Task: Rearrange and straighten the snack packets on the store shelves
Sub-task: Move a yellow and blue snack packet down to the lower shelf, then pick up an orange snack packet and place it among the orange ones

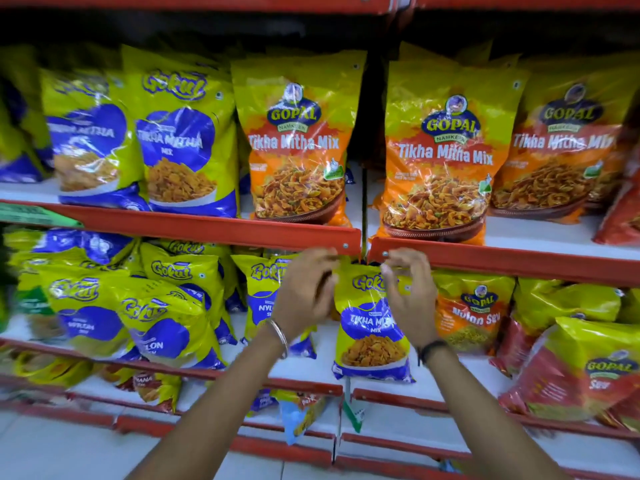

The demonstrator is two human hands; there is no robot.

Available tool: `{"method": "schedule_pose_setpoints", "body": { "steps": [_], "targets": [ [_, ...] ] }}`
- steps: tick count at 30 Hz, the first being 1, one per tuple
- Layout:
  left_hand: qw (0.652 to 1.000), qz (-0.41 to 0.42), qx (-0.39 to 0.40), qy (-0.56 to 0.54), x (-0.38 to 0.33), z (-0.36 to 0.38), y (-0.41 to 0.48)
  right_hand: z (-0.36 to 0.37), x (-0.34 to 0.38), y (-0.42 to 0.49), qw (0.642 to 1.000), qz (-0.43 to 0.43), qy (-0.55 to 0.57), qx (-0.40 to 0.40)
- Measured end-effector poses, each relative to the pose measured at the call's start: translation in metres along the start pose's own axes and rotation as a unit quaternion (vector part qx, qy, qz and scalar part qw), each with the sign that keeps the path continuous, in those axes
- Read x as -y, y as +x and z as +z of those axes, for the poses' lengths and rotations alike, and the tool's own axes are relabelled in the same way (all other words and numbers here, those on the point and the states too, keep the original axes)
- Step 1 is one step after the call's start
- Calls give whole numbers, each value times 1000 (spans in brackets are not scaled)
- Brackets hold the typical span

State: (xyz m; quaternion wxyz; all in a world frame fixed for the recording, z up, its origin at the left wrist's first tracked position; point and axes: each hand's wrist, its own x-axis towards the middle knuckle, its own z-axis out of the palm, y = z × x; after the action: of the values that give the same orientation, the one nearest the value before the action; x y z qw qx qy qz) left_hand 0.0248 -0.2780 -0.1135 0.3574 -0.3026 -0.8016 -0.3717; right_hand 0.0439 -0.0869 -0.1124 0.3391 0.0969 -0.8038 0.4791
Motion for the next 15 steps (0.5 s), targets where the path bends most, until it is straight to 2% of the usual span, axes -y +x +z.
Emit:
{"method": "schedule_pose_setpoints", "body": {
  "steps": [2,4,6,8,10,11,15],
  "targets": [
    [992,-50,-106,36,12,-31,42,9,39,41,998,-42,32,-25],
    [977,-120,-157,75,32,-58,78,23,64,76,997,-46,59,-18],
    [970,-192,-126,76,51,-74,101,41,74,103,996,-5,78,32],
    [965,-262,-35,4,64,-85,113,59,77,122,990,55,78,106],
    [941,-325,63,-72,69,-89,117,69,77,130,979,108,50,164],
    [930,-343,86,-101,71,-91,117,72,77,130,977,117,43,175],
    [925,-341,41,-164,69,-94,109,72,74,115,987,95,69,106]
  ]
}}
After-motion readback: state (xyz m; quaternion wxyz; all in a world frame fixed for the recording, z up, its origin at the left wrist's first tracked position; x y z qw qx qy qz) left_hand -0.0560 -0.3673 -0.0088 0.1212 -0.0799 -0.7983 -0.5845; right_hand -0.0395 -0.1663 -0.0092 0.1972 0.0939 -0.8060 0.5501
